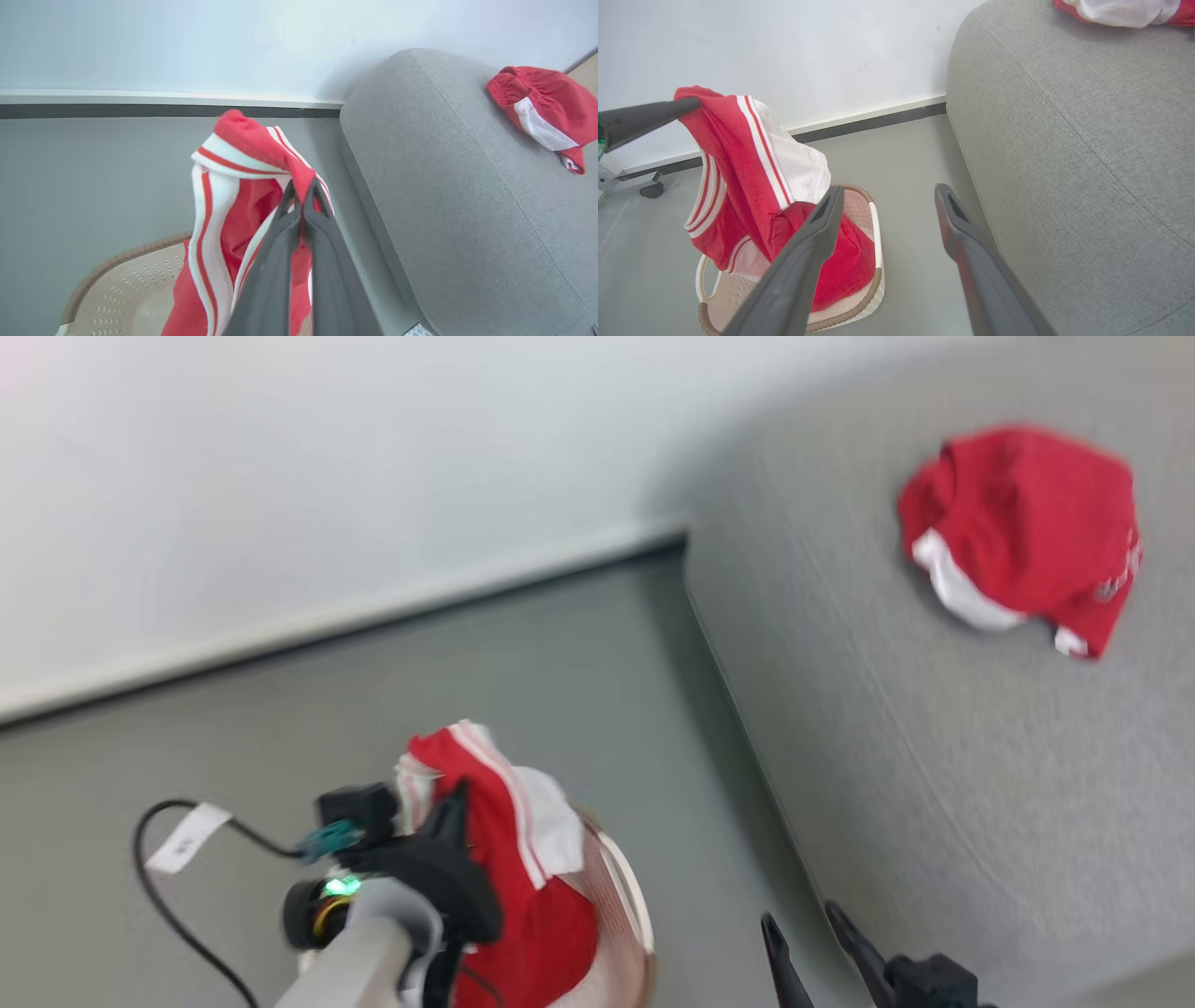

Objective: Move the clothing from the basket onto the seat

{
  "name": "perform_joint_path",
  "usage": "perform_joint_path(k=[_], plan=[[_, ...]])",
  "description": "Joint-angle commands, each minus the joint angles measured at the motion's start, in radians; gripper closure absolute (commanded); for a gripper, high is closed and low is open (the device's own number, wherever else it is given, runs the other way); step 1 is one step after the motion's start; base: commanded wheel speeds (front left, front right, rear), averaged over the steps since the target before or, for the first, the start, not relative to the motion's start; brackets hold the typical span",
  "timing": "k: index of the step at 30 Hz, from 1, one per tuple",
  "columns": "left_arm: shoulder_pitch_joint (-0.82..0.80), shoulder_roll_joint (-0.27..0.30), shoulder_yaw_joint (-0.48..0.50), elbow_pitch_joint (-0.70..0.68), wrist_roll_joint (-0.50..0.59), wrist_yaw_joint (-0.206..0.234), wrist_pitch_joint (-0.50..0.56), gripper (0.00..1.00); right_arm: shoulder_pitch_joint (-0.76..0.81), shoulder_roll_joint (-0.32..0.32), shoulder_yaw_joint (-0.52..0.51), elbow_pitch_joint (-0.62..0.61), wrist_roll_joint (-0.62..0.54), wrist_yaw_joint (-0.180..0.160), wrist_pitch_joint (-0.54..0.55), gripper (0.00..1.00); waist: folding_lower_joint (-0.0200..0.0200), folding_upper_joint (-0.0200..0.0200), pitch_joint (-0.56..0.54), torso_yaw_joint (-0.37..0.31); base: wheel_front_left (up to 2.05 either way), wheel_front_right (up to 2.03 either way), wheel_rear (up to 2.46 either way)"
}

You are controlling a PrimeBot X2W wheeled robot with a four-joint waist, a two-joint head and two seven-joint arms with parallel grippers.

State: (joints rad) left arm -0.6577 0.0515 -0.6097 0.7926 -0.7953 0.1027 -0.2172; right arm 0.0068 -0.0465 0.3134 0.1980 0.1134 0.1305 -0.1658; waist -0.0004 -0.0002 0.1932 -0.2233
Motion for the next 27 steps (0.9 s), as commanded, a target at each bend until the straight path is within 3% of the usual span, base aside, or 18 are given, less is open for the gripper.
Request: perform_joint_path(k=[1,5,27], plan=[[-0.003,-0.001,-0.035,-0.042,-0.006,0.015,0.012,1.00,0.036,-0.003,-0.004,-0.010,0.004,0.000,0.007,0.00,0.0004,0.0002,-0.235,0.155,0.00,0.00,0.00],[-0.033,-0.001,-0.074,-0.113,-0.008,0.038,0.032,1.00,0.058,-0.003,-0.002,-0.026,-0.004,0.000,0.022,0.00,0.0004,0.0002,-0.268,0.179,0.00,0.00,0.00],[-0.132,0.003,-0.146,-0.293,0.005,0.048,0.115,1.00,0.038,-0.005,0.077,-0.032,0.019,0.000,0.082,0.00,0.0004,0.0002,-0.350,0.200,0.00,0.00,0.00]])
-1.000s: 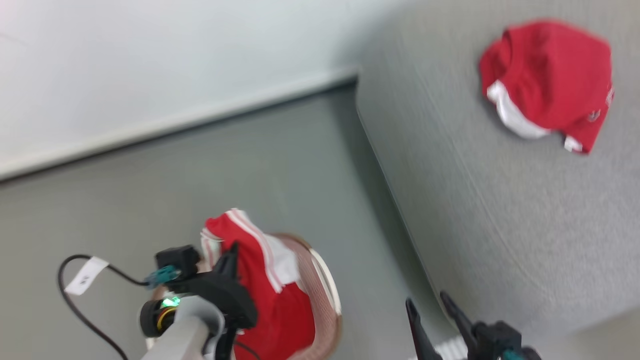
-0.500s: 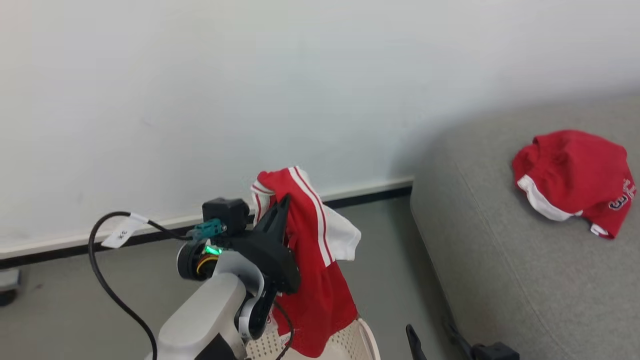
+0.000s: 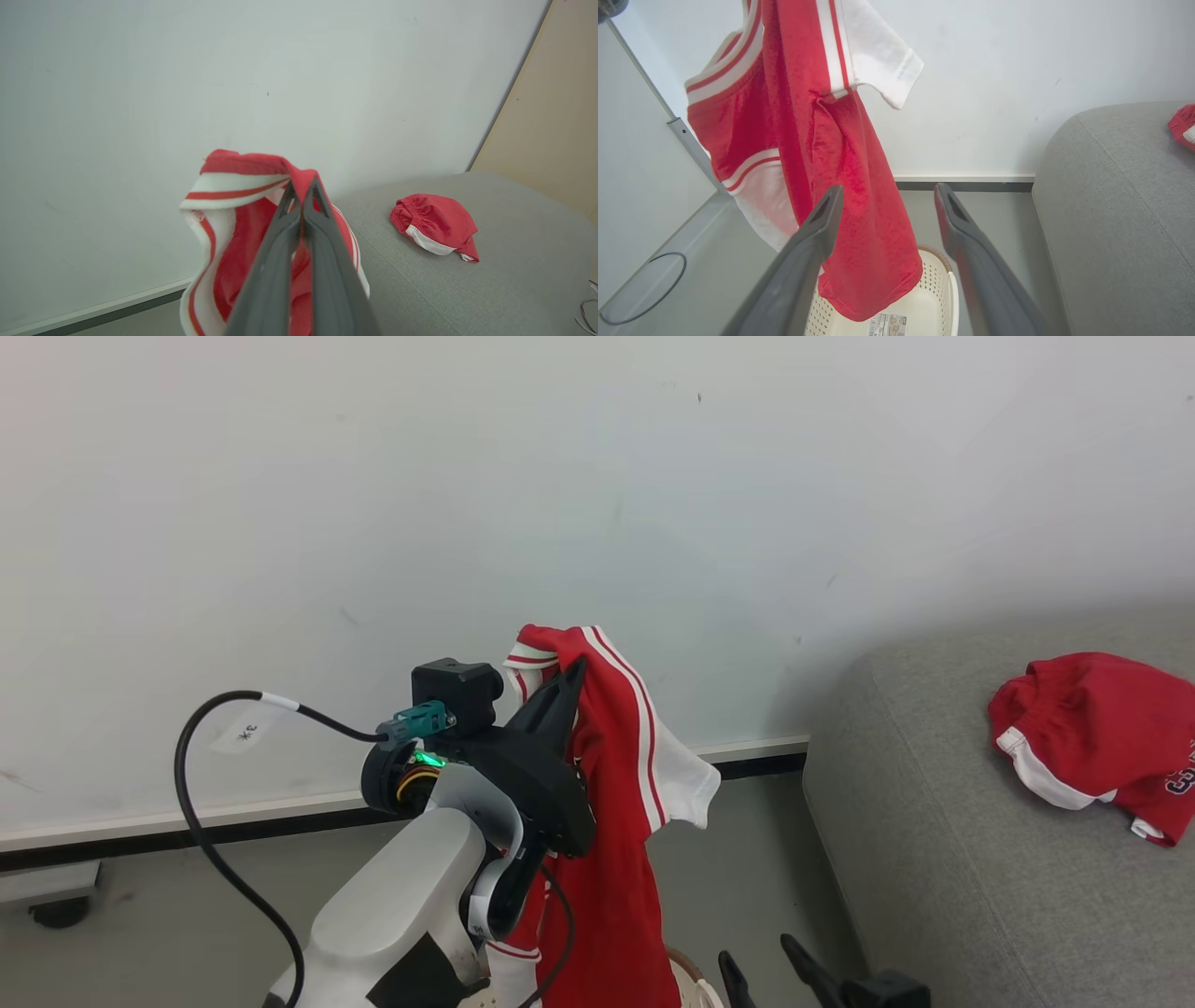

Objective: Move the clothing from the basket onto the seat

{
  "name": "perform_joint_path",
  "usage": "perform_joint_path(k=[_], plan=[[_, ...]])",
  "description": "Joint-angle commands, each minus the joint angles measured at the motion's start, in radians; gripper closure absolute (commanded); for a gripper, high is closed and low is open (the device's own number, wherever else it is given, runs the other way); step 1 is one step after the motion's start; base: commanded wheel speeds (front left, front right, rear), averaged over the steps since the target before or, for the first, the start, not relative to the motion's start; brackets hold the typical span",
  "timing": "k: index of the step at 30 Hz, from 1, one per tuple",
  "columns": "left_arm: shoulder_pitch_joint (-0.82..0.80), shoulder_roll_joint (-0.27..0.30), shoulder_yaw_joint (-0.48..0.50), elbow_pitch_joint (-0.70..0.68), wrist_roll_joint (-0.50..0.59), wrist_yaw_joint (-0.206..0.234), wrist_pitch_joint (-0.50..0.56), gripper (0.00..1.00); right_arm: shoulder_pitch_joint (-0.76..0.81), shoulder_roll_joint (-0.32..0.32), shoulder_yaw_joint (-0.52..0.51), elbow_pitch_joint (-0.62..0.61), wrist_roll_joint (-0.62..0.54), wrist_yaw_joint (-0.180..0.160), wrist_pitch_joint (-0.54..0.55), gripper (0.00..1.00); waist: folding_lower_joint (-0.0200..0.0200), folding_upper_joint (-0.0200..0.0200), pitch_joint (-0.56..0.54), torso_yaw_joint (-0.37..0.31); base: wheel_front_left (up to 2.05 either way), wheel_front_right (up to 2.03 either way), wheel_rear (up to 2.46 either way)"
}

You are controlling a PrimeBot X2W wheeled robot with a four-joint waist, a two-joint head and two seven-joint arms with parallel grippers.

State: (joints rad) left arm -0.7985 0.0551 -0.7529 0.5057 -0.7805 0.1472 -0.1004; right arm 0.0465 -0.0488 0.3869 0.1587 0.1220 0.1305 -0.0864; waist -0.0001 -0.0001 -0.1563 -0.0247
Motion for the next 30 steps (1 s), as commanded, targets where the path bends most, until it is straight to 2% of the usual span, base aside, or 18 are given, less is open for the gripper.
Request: perform_joint_path(k=[1,11,17,30], plan=[[0.011,-0.001,-0.006,-0.009,-0.015,0.004,-0.002,1.00,-0.010,-0.002,0.015,0.010,0.019,0.000,0.008,0.00,0.0001,0.0001,-0.001,0.003,0.00,0.00,0.00],[0.009,-0.004,-0.058,-0.069,-0.042,-0.001,0.024,1.00,-0.105,0.000,0.064,0.046,0.113,0.000,0.091,0.00,0.0001,0.0001,0.000,0.008,0.00,0.00,0.00],[-0.019,-0.005,-0.088,-0.127,-0.055,0.012,0.037,1.00,-0.188,0.000,0.089,0.107,0.160,0.000,0.126,0.00,0.0001,0.0001,0.004,0.025,0.00,0.00,0.00],[-0.074,-0.005,-0.151,-0.261,-0.088,0.043,0.069,1.00,-0.362,0.000,0.103,0.333,0.216,0.000,0.070,0.00,0.0001,0.0001,0.005,0.061,0.00,0.00,0.00]])
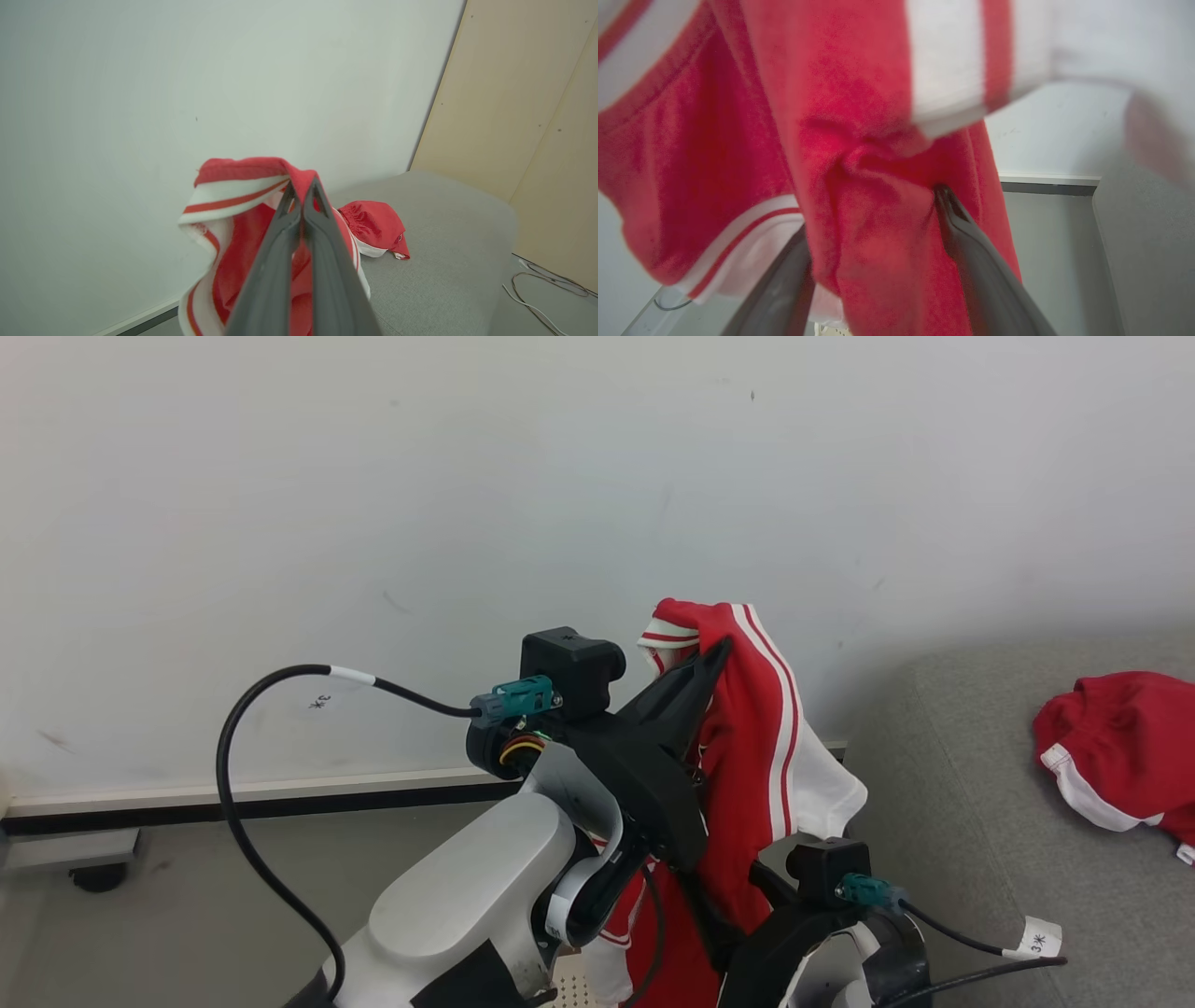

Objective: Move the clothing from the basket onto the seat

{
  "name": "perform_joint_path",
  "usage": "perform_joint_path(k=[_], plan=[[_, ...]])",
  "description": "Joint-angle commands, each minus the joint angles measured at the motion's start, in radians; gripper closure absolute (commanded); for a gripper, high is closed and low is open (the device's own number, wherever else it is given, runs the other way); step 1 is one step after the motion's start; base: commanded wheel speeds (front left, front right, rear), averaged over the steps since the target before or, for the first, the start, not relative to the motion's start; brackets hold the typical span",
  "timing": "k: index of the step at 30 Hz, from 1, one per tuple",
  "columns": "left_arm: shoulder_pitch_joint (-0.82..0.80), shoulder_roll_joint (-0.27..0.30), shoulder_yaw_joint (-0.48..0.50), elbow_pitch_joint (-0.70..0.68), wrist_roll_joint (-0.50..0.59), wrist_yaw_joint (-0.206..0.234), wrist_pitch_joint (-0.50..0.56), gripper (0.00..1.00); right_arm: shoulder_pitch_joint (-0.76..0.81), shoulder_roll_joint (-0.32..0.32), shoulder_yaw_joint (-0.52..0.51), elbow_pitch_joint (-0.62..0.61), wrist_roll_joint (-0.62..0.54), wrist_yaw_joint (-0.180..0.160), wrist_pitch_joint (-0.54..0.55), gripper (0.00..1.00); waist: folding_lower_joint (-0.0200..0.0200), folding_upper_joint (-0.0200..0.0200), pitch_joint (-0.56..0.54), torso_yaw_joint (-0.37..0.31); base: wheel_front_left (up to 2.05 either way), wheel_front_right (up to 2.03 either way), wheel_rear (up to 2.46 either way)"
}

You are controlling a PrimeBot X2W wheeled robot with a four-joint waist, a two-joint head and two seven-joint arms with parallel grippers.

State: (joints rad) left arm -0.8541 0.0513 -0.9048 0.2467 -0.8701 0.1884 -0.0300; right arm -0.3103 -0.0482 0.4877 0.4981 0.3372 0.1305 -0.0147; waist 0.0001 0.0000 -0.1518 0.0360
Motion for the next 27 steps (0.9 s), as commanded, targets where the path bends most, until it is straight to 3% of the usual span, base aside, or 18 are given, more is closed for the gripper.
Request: perform_joint_path(k=[1,4,5,6,7,8,9,19,27], plan=[[-0.018,-0.001,-0.002,-0.011,0.000,0.005,0.000,1.00,-0.012,0.000,0.006,0.006,0.006,0.000,-0.008,0.00,-0.0001,0.0000,0.000,0.003,0.00,0.00,0.00],[-0.018,-0.001,-0.009,-0.023,0.000,0.012,0.004,1.00,-0.034,0.000,0.017,0.035,0.018,0.000,-0.024,0.00,-0.0001,0.0000,0.000,0.007,0.00,0.00,0.00],[-0.017,0.000,-0.010,-0.025,0.003,0.014,0.005,1.00,-0.041,0.000,0.021,0.046,0.023,0.000,-0.029,0.58,-0.0001,0.0000,0.000,0.007,0.00,0.00,0.00],[-0.013,0.004,-0.014,-0.024,0.002,0.014,0.012,1.00,-0.047,0.000,0.024,0.055,0.025,0.000,-0.034,0.95,-0.0001,0.0000,0.001,0.006,0.00,0.00,0.00],[-0.010,0.008,-0.017,-0.022,0.002,0.014,0.015,0.60,-0.050,0.000,0.026,0.059,0.027,0.000,-0.040,1.00,-0.0001,0.0000,0.001,0.006,0.00,0.00,0.00],[-0.008,0.013,-0.021,-0.022,0.007,0.013,0.016,0.38,-0.053,0.000,0.028,0.066,0.025,0.000,-0.042,1.00,-0.0001,0.0000,0.002,0.004,0.00,0.00,0.00],[-0.004,0.018,-0.023,-0.021,0.010,0.011,0.013,0.00,-0.057,0.000,0.026,0.074,0.025,0.000,-0.046,1.00,-0.0001,0.0000,0.002,0.003,0.00,0.00,0.00],[0.042,0.066,-0.039,0.041,0.026,0.004,-0.018,0.00,-0.050,0.000,-0.034,0.088,-0.032,0.000,-0.067,1.00,-0.0001,0.0000,0.010,-0.057,0.00,0.00,0.00],[0.143,0.124,-0.029,0.039,0.024,0.024,-0.086,0.00,-0.006,0.000,-0.077,-0.009,-0.119,0.000,-0.023,1.00,-0.0001,0.0000,0.045,-0.208,0.00,0.00,0.00]])
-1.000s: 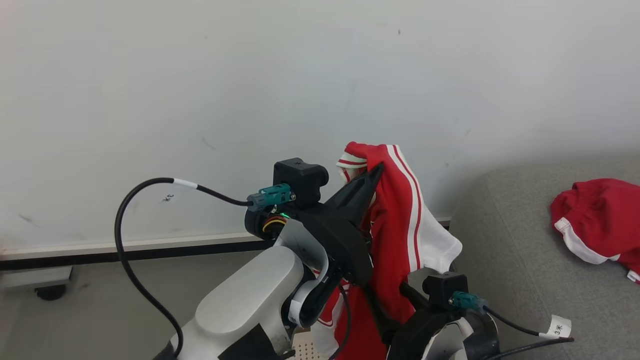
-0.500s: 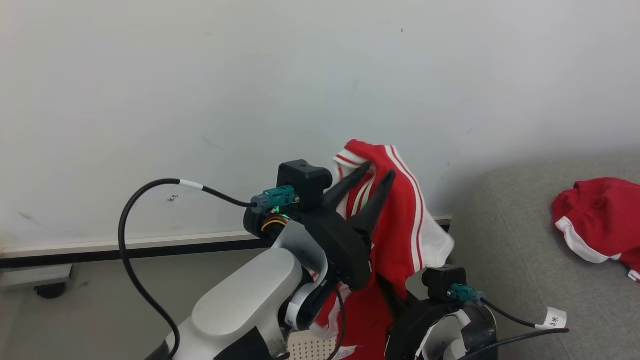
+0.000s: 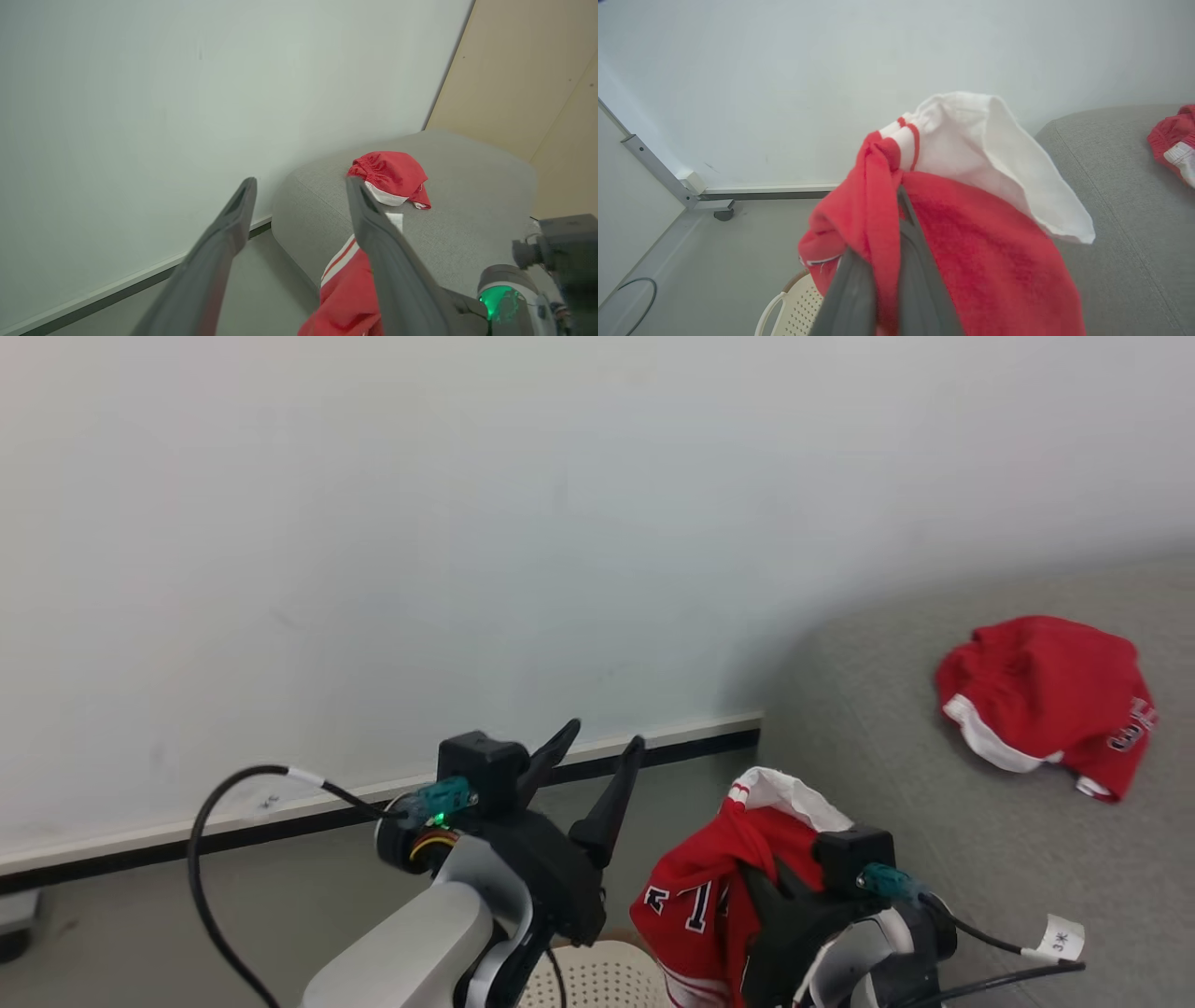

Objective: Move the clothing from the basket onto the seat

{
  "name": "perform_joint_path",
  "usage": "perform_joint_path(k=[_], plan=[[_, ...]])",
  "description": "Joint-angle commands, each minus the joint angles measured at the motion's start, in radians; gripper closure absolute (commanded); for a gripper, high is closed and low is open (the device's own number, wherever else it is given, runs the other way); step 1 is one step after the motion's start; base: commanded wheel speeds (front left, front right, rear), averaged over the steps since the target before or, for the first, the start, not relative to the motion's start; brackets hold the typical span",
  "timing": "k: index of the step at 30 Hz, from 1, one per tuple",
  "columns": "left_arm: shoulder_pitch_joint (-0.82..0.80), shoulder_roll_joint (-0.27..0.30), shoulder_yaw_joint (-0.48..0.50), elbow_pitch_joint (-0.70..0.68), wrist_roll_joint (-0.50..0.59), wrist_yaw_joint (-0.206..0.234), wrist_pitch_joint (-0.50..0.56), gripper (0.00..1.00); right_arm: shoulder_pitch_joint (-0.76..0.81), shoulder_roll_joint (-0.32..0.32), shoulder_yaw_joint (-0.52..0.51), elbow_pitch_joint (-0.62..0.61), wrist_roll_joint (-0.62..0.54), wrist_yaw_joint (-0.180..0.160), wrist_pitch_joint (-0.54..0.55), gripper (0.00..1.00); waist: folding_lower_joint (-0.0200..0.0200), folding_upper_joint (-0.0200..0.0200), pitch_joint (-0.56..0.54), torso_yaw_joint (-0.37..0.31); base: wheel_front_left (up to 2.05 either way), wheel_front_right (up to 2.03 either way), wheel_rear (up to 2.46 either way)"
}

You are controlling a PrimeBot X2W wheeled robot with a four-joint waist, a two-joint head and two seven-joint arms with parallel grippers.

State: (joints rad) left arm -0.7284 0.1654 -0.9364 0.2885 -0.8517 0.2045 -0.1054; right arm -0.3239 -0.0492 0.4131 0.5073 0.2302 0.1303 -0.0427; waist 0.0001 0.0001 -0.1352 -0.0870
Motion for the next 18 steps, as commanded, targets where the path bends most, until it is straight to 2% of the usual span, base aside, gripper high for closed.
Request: perform_joint_path(k=[1,7,9,10,16,18], plan=[[0.027,0.016,-0.003,-0.002,0.015,0.010,-0.018,0.00,0.016,0.001,-0.015,-0.035,-0.025,0.001,0.011,1.00,-0.0001,-0.0001,0.034,-0.104,0.00,0.00,0.00],[0.103,0.049,-0.010,-0.021,0.023,0.021,-0.077,0.00,0.071,0.001,-0.059,-0.141,-0.072,0.001,0.037,1.00,-0.0001,-0.0001,0.071,-0.237,0.00,0.00,0.00],[0.128,0.052,-0.019,-0.028,0.023,0.012,-0.088,0.00,0.095,0.001,-0.089,-0.173,-0.089,0.001,0.038,1.00,-0.0001,-0.0001,0.085,-0.275,0.00,0.00,0.00],[0.128,0.052,-0.019,-0.028,0.023,0.012,-0.088,0.00,0.095,0.001,-0.089,-0.173,-0.089,0.001,0.038,1.00,-0.0001,-0.0001,0.085,-0.275,0.00,0.00,0.00],[0.198,0.089,-0.001,-0.058,0.034,0.016,-0.134,0.00,0.142,0.001,-0.137,-0.266,-0.108,0.001,0.054,1.00,-0.0001,-0.0001,0.117,-0.386,0.00,0.00,0.00],[0.205,0.092,0.004,-0.072,0.056,0.020,-0.146,0.00,0.160,0.001,-0.159,-0.292,-0.116,0.001,0.058,1.00,-0.0001,-0.0001,0.131,-0.404,0.00,0.00,0.00]])
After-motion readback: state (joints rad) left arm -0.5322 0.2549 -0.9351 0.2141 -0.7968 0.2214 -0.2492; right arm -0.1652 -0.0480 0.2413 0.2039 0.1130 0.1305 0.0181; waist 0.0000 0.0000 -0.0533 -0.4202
